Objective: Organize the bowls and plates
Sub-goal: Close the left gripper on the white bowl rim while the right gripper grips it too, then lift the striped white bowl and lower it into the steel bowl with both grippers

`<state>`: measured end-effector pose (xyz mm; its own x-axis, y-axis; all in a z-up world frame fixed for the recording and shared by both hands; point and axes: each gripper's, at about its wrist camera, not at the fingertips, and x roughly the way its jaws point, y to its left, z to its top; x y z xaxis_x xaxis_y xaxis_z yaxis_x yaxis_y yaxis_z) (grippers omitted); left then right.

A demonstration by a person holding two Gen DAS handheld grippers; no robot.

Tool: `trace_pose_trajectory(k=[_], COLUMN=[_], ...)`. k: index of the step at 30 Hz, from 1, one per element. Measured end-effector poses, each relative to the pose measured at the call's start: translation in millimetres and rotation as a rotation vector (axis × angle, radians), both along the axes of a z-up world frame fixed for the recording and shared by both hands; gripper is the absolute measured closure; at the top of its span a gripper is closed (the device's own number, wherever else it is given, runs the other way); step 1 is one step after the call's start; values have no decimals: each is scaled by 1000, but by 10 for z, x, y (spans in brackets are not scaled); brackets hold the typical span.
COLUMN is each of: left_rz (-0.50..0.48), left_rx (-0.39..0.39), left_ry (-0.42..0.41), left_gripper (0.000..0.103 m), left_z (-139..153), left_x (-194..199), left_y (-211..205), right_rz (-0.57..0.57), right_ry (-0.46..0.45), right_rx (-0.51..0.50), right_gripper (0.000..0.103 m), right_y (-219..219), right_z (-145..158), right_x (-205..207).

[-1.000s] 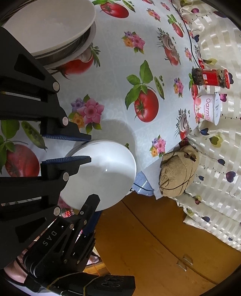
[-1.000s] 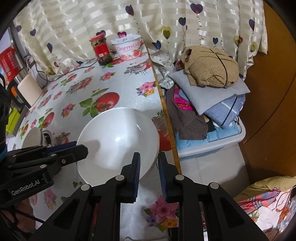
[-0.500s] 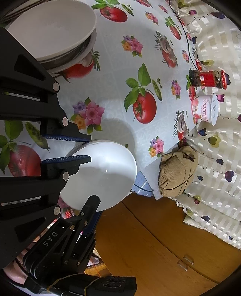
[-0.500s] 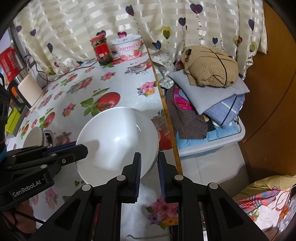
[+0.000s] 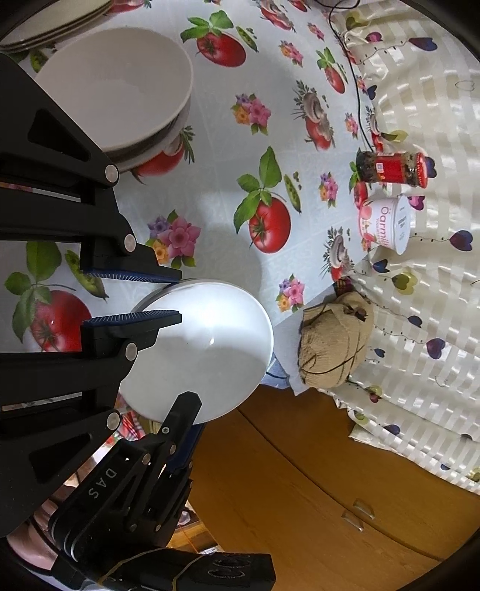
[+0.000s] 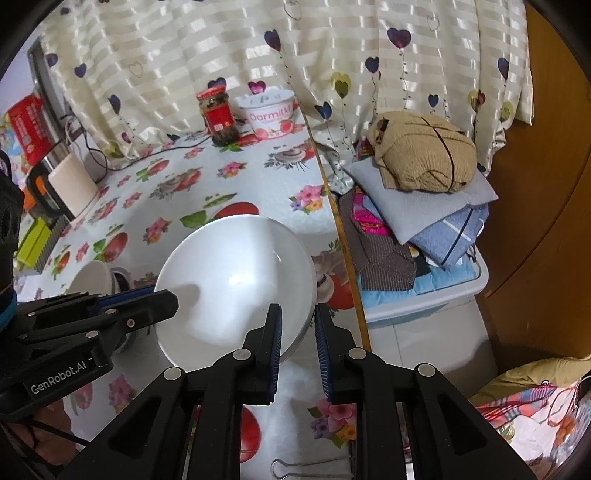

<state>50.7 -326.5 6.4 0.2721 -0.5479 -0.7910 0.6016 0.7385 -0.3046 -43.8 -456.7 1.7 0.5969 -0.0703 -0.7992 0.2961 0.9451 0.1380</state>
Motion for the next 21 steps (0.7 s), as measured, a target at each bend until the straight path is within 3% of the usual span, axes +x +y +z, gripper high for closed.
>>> trace_pose_trajectory(k=[21], left_rz=[84], left_rx=[-46], left_ry=[-41], left_gripper=[87], left_z=[281], left_x=[-33], left_y=[542], right_rz=[73], right_ry=[-49], right_rx=[-41], right_gripper=[85], right_y=[491], right_z=[402], right_x=[67])
